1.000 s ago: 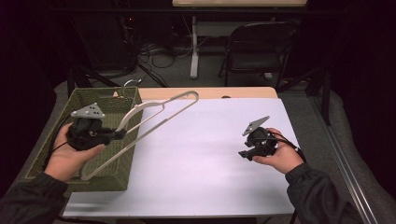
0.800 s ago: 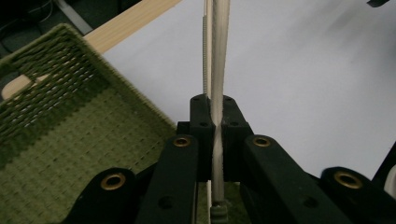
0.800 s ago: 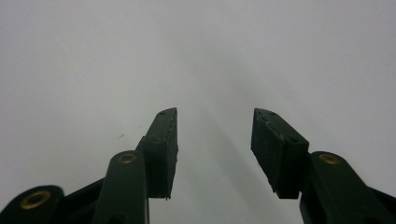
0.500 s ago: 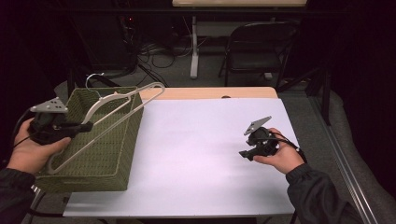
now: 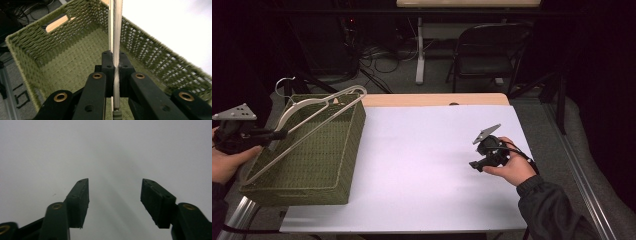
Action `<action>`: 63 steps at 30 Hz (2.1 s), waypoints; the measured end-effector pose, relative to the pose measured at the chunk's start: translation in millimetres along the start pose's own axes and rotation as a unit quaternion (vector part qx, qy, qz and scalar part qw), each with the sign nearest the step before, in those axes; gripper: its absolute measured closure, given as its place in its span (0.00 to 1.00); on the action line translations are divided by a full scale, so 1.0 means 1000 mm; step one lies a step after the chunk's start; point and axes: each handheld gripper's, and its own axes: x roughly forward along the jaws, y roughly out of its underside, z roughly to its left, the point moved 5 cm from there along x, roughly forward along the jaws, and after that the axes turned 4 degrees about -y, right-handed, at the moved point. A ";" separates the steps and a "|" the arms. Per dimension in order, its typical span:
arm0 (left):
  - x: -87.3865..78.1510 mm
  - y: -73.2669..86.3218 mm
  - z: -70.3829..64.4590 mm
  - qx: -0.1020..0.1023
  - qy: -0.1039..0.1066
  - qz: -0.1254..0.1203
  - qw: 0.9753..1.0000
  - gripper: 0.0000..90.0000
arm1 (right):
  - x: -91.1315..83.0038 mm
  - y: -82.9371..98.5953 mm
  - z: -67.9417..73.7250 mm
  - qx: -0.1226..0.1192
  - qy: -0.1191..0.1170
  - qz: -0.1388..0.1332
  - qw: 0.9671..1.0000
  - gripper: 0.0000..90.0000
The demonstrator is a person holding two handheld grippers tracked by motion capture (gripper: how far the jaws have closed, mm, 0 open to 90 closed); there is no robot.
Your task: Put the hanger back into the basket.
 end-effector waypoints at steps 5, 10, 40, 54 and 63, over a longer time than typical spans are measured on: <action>0.004 0.010 0.010 -0.008 0.000 -0.002 1.000 0.96 | -0.003 -0.002 -0.002 0.009 0.000 -0.009 1.000 0.38; 0.012 0.019 0.014 -0.005 0.007 0.004 1.000 0.96 | -0.002 -0.001 -0.002 0.012 0.002 -0.005 1.000 0.38; 0.058 0.061 0.028 -0.076 -0.001 0.022 0.997 0.96 | 0.005 0.007 -0.004 0.020 -0.002 -0.003 1.000 0.38; 0.081 0.073 0.022 -0.070 -0.009 0.066 0.995 0.96 | 0.007 0.009 -0.004 0.023 -0.003 -0.008 1.000 0.38; 0.085 0.074 0.022 -0.066 -0.017 0.085 0.994 0.96 | 0.006 0.010 -0.004 0.023 -0.003 -0.006 1.000 0.38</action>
